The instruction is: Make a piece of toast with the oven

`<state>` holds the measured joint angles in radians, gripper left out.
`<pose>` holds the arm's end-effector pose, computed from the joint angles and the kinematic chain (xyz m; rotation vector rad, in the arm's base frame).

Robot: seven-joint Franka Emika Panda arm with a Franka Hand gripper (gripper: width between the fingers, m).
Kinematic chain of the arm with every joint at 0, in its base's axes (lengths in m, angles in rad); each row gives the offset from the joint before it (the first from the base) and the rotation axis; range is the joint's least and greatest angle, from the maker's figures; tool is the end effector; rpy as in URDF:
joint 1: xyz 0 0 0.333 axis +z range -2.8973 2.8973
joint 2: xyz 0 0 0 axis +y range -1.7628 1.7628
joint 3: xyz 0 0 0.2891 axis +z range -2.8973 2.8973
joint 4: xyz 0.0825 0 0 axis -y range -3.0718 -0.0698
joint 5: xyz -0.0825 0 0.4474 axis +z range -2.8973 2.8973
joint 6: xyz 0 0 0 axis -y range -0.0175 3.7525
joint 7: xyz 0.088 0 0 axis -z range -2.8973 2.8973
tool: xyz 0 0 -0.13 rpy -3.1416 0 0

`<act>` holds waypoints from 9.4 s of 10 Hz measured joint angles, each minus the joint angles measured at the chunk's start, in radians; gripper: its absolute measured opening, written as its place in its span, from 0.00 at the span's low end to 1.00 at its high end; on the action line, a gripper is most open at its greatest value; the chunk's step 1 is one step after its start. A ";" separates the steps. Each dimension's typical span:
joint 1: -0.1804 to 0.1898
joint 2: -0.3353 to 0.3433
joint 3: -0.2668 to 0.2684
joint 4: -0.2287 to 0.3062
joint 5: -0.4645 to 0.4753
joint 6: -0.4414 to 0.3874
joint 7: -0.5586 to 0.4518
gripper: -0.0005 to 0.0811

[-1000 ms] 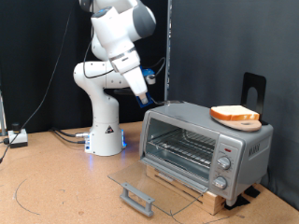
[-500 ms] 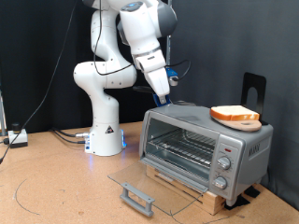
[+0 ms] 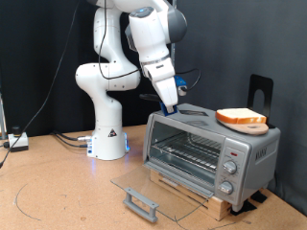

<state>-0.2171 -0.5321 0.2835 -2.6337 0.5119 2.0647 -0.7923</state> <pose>0.4388 0.0484 0.3307 -2.7348 -0.7898 -0.1148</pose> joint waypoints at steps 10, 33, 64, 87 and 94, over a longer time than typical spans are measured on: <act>0.025 0.000 0.064 -0.050 0.108 0.103 0.011 0.49; 0.035 0.148 0.244 0.077 0.180 0.259 0.170 0.49; -0.194 0.098 -0.258 0.067 0.038 -0.085 -0.411 0.49; -0.024 0.280 0.047 -0.111 0.097 0.360 -0.397 0.49; -0.058 0.220 0.132 -0.158 -0.113 0.435 -0.320 0.49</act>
<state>-0.2751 -0.3116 0.4152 -2.7914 0.3988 2.4992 -1.1124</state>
